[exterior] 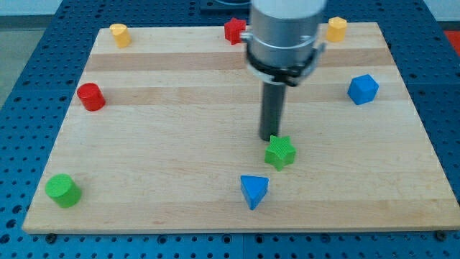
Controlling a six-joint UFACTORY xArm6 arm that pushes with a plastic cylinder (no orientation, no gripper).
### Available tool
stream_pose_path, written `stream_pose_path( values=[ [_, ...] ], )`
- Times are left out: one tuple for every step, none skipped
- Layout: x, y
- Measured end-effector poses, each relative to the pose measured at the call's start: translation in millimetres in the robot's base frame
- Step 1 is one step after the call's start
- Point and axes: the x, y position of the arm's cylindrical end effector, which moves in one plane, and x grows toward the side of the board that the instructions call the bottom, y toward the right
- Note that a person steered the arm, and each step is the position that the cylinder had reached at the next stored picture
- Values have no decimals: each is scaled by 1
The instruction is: Place the green star at the bottom right corner of the board
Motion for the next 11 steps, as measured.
stream_pose_path(
  values=[
    [8,-43],
    [28,-32],
    [37,10],
    [40,58],
    [43,101],
    [48,128],
    [58,147],
    [78,163],
    [79,149],
    [82,107],
    [98,106]
  ],
)
